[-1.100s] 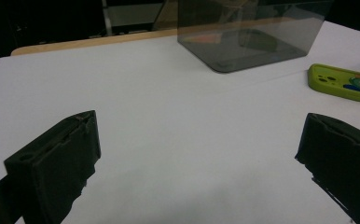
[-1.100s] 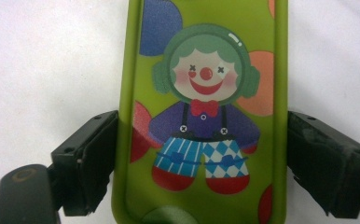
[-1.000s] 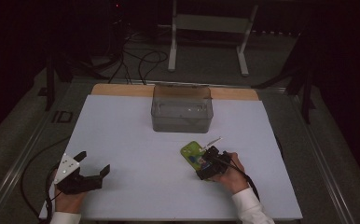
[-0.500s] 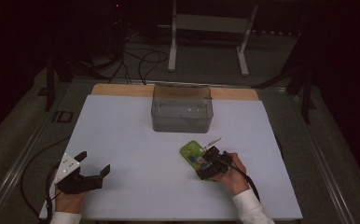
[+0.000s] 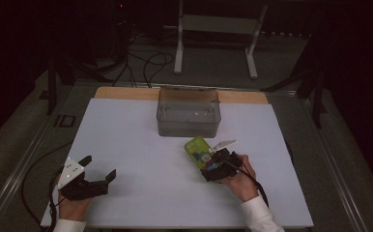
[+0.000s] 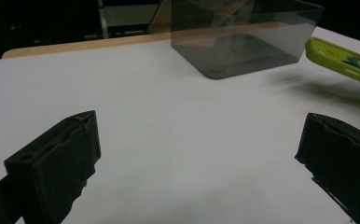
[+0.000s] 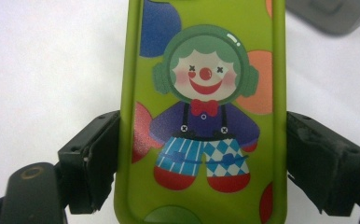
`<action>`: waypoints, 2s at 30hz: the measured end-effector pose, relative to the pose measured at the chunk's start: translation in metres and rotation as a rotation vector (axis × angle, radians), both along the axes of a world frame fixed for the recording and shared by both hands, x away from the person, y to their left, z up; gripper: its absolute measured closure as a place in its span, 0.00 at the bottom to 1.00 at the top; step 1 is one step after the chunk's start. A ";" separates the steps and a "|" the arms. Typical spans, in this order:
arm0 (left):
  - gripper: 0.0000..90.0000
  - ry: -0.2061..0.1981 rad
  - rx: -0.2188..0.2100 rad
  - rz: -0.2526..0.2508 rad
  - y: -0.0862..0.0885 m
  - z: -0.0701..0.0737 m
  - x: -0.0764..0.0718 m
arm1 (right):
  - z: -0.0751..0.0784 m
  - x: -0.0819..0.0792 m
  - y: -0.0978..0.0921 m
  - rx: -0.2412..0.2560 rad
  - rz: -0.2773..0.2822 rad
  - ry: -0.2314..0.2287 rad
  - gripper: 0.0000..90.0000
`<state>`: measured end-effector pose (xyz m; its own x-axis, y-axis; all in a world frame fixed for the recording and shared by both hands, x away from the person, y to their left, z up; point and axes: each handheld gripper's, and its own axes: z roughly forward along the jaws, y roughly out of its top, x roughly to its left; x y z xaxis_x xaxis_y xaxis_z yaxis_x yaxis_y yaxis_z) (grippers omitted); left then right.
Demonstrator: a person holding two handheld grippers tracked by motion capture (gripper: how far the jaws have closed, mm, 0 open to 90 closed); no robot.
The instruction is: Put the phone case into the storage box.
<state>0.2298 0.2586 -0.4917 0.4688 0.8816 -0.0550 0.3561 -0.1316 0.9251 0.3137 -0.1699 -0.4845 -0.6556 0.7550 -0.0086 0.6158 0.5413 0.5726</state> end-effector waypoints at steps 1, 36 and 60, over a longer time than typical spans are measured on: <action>0.00 0.001 0.006 -0.001 -0.001 0.001 0.000 | 0.002 0.000 0.001 0.006 -0.001 -0.013 0.18; 0.01 0.009 0.020 -0.106 -0.073 0.047 0.041 | 0.048 -0.008 0.022 0.193 0.006 -0.263 0.18; 0.05 0.039 -0.052 -0.181 -0.118 0.068 0.066 | 0.055 -0.015 0.047 0.304 0.002 -0.334 0.18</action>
<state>0.2963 0.1403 -0.4236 0.6160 0.7786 -0.1195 0.3670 -0.1495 0.9181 0.2989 -0.1230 -0.4298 -0.6563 0.7545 0.0018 0.3689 0.3188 0.8731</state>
